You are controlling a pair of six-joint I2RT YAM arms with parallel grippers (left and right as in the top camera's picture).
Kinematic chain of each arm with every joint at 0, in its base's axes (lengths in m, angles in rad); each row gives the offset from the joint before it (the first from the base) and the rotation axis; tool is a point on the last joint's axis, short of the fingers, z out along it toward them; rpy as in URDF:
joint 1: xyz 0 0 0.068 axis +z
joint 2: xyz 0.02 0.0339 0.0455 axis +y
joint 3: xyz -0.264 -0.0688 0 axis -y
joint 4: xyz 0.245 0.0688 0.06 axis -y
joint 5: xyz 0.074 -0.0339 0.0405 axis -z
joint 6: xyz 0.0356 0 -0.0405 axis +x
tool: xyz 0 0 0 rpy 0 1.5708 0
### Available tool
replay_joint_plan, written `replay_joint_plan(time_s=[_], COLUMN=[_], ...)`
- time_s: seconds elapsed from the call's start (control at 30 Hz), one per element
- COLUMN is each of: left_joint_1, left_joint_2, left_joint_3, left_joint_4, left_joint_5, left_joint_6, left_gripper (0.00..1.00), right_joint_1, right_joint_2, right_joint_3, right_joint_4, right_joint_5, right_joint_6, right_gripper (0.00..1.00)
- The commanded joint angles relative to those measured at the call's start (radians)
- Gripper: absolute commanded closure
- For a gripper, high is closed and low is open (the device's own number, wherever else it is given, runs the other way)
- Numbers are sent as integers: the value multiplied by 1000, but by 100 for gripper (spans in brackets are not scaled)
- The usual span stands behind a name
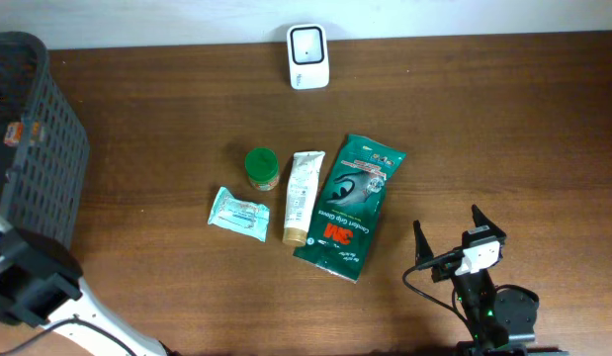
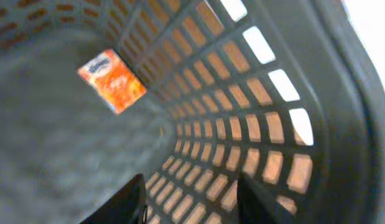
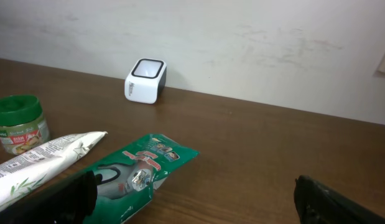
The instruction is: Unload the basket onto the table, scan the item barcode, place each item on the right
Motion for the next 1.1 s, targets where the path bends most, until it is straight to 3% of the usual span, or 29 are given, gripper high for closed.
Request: replay_joint_plan(time_s=[0.0, 0.1, 0.13, 0.23, 0.33, 0.53, 0.8, 1.07], left_joint_1=[-40, -42, -40, -45, -53, -53, -34, -10], left_joint_2=[-101, -101, -101, -95, -49, 59, 107, 271], left_joint_3=[-26, -192, -322, -574, -647, -633, -272, -261], left_joint_4=[-95, 80, 294, 706, 852, 907, 478, 599], left_joint_5=[-364, -357, -338, -338, -339, -349, -349, -284], left_joint_6=[-13, -66, -66, -65, -49, -49, 7, 7], left_gripper=[53, 53, 53, 49, 38, 39, 35, 36], right_joint_1=[-7, -7, -7, -7, -7, -7, -7, -7], right_joint_2=[-6, -6, -6, -6, -6, -6, -6, -6], right_joint_3=[-9, -9, -9, -9, -9, -9, -9, -9], right_joint_4=[2, 2, 2, 2, 2, 2, 2, 2], right_joint_5=[-8, -8, -8, -8, -8, -8, -8, -8], right_joint_6=[-4, -4, -4, -4, -4, -4, -4, -4], right_gripper=[2, 1, 2, 1, 2, 2, 2, 2])
